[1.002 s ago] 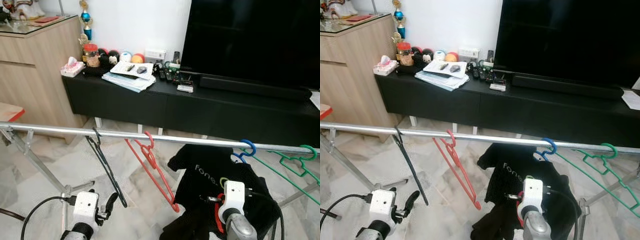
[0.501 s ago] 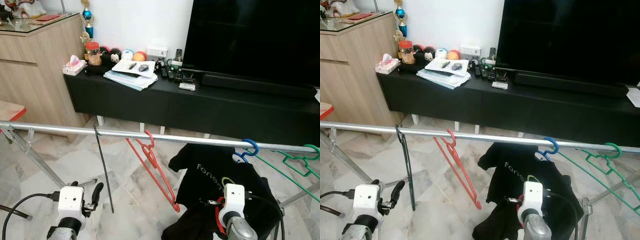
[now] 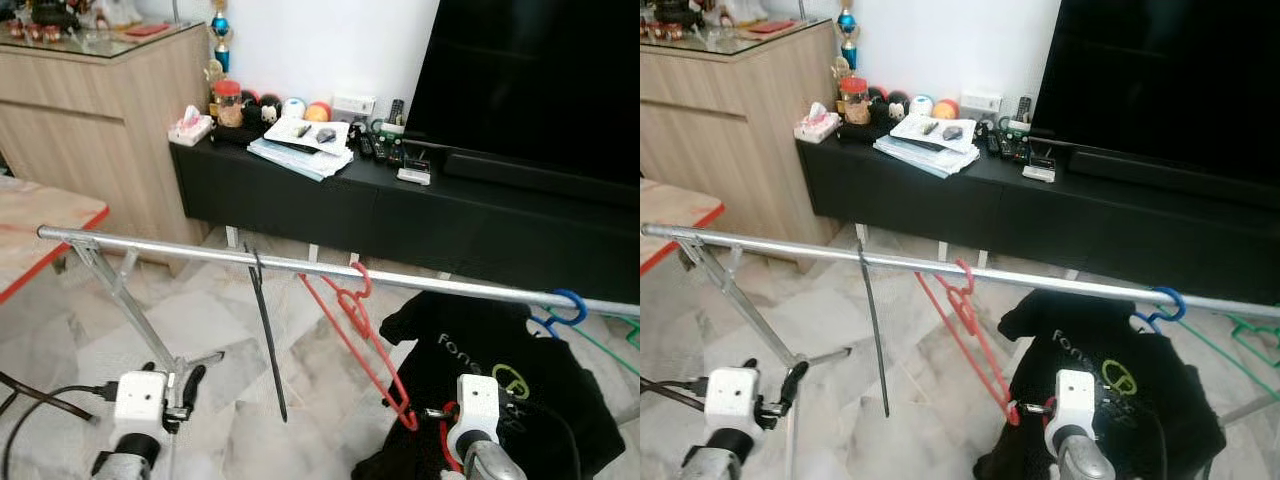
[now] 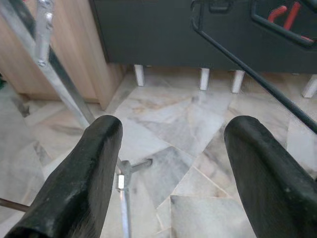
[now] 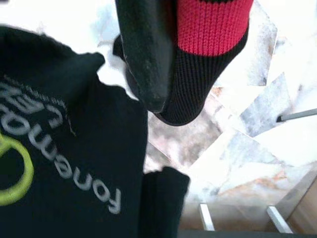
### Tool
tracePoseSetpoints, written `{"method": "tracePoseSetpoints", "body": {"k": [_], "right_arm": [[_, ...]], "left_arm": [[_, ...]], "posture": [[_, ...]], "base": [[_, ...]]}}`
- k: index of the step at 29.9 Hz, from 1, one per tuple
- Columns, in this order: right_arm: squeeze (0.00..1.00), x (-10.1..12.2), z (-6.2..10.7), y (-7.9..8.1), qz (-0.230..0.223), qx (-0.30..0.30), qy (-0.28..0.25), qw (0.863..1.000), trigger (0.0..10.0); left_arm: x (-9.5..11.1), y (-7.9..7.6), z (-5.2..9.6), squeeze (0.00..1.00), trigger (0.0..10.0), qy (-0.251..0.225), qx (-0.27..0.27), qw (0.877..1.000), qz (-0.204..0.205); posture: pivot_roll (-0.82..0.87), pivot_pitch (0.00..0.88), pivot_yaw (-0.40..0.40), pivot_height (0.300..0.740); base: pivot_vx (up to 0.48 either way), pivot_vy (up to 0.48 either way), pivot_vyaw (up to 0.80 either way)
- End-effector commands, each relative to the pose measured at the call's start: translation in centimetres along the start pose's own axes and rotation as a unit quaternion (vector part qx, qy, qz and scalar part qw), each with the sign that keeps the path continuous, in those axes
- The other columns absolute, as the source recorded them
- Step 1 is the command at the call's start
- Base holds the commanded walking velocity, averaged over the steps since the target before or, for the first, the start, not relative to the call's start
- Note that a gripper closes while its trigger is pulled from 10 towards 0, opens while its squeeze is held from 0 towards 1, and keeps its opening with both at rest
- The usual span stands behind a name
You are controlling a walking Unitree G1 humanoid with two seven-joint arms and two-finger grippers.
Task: Hang hanger
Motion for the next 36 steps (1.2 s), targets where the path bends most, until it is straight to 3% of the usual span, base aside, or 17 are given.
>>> {"method": "tracePoseSetpoints", "body": {"k": [1,10,14,20,26,28,36], "right_arm": [[0.0,-0.5,0.3,-1.2,-0.005,-0.014,0.009,1.0,10.0],[0.0,-0.5,0.3,-1.5,-0.005,-0.013,0.01,1.0,10.0],[0.0,0.4,-0.3,0.8,-0.003,-0.002,0.001,1.0,10.0],[0.0,0.8,-0.6,1.6,-0.003,0.002,-0.004,1.0,10.0],[0.0,0.9,-0.6,1.9,-0.003,0.003,-0.009,1.0,10.0],[0.0,0.4,-0.3,1.2,-0.004,-0.001,-0.004,1.0,10.0],[0.0,0.2,-0.2,0.7,-0.004,-0.004,-0.001,1.0,10.0]], "left_arm": [[0.2,-1.0,-0.1,0.0,10.0,-0.002,-0.02,1.0,0.012],[1.8,-3.2,-0.7,0.0,10.0,-0.018,-0.077,0.996,0.031],[3.0,-3.7,-1.5,0.0,10.0,-0.025,-0.089,0.995,0.031],[3.8,-3.8,-2.5,0.0,10.0,-0.03,-0.089,0.995,0.034],[5.4,-4.1,-4.3,0.0,10.0,-0.041,-0.094,0.994,0.033],[6.3,-4.6,-5.5,0.0,10.0,-0.046,-0.105,0.993,0.027],[6.9,-5.7,-8.9,0.0,10.0,0.006,-0.132,0.991,-0.031]], "posture": [[0.09,0.053,-0.061,0.74],[0.09,0.051,-0.064,0.74],[0.09,0.049,-0.065,0.74],[0.09,0.049,-0.068,0.74],[0.09,0.05,-0.071,0.74],[0.09,0.05,-0.071,0.74],[0.09,0.052,-0.07,0.74]], "base": [[0.0,0.0,0.0],[0.0,0.0,0.0],[0.0,0.0,0.0],[0.0,0.0,0.0],[0.0,0.0,0.0],[0.0,0.0,0.0],[0.0,0.0,0.0]]}}
Point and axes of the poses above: a point about 5 cm out from each wrist's last joint towards the gripper, its own z axis pointing back from the gripper into the wrist, its own x axis along the axis of the wrist's last joint, y = z × x, the point moved 4 cm from there along -z, pointing out of the wrist towards the gripper, and after that the axes turned 2 degrees about z, right-handed, at the moved point
